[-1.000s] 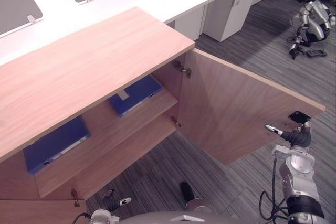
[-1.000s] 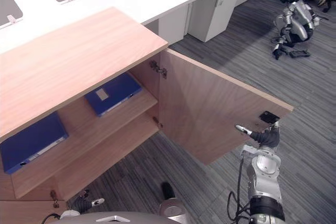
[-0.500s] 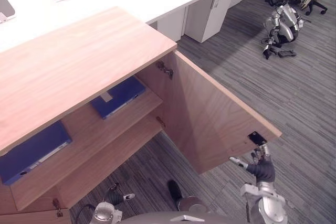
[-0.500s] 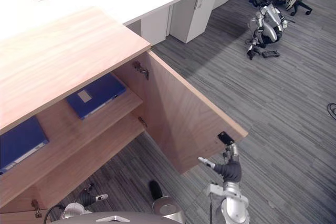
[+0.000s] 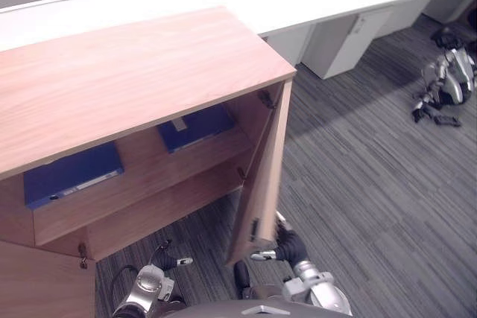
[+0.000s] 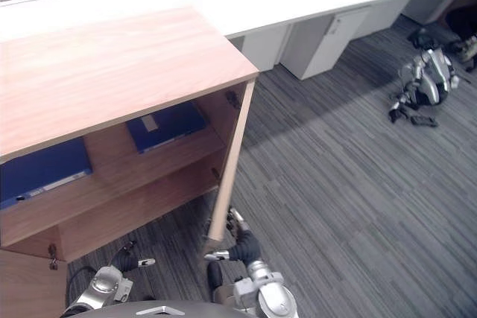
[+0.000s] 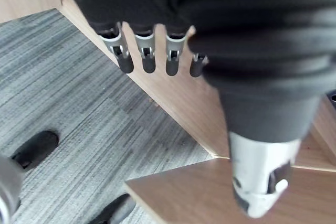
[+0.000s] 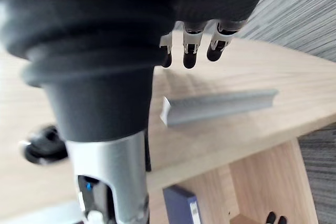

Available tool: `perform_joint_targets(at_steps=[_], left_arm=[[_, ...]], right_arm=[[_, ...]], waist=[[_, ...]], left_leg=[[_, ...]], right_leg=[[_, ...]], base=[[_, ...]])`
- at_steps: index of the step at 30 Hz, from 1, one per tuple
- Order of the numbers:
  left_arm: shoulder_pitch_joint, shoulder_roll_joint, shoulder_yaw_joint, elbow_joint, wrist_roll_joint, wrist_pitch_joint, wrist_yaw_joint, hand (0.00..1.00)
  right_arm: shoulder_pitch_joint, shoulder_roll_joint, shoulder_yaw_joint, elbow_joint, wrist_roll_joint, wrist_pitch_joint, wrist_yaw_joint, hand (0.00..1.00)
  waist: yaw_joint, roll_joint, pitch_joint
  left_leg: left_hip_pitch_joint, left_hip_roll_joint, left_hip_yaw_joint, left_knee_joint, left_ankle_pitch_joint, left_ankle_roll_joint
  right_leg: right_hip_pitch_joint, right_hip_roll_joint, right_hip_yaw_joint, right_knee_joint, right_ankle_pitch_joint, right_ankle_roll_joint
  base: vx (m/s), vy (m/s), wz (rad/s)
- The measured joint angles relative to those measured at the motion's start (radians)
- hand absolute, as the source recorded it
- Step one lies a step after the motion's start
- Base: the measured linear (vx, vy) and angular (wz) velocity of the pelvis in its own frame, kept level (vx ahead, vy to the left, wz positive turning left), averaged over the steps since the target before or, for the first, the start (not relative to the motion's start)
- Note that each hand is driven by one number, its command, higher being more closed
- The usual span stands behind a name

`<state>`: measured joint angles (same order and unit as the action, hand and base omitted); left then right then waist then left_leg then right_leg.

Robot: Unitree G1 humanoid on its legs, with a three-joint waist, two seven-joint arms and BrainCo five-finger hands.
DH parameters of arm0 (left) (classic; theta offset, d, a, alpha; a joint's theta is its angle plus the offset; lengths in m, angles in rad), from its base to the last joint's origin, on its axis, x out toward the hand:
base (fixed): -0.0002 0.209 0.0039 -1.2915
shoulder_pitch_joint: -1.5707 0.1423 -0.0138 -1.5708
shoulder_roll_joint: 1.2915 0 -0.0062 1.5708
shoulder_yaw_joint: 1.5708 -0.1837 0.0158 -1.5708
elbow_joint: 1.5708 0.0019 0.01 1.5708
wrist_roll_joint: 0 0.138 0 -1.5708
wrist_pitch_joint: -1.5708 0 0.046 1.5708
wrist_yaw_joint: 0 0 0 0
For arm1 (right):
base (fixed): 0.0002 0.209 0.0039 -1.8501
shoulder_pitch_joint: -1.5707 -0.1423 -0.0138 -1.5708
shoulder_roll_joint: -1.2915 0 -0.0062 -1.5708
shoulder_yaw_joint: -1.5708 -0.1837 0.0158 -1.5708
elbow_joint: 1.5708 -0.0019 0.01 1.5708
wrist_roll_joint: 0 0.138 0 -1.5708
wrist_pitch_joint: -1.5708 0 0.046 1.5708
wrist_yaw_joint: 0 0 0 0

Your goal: Walk over to the cabinet, pick up the folder, carry it to the office cabinet, place the folder inside the office cabinet, then close the office cabinet door

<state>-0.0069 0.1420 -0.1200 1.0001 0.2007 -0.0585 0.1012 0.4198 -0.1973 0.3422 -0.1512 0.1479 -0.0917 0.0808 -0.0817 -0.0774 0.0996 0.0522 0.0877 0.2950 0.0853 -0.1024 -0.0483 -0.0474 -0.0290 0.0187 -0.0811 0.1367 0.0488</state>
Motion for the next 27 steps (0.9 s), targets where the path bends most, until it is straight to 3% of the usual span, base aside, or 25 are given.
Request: perform_joint_targets(at_steps=[7,18,27], left_arm=[[0.033,0.018,0.013,0.001,0.0,0.001,0.0,0.0],[0.09,0.045,0.118,-0.009,-0.019,0.005,0.005,0.0],[0.124,0.043,0.124,-0.01,-0.07,0.004,0.022,0.0]], right_arm=[[-0.185,-0.004,0.035,0.03,0.0,0.0,-0.017,0.0],[-0.548,-0.047,-0.092,0.428,0.024,-0.009,-0.118,0.0],[-0.603,-0.006,-0.182,0.618,0.024,-0.019,-0.16,0.0]], waist=[[0.053,-0.018,-0.006],[0.116,-0.022,-0.004],[0.137,-0.02,-0.003]], left_leg=[[-0.039,-0.032,-0.091,0.0,0.015,0.022],[-0.086,-0.099,-0.22,-0.044,0.072,0.056],[-0.085,-0.115,-0.254,-0.073,0.095,0.064]], right_leg=[[0.013,-0.04,-0.085,0.003,-0.012,0.017],[0.007,-0.102,-0.198,0.027,-0.035,0.049],[0.011,-0.11,-0.225,0.028,-0.037,0.052]], base=[[-0.03,0.028,0.4],[-0.04,0.035,0.38],[0.0,0.011,0.11]])
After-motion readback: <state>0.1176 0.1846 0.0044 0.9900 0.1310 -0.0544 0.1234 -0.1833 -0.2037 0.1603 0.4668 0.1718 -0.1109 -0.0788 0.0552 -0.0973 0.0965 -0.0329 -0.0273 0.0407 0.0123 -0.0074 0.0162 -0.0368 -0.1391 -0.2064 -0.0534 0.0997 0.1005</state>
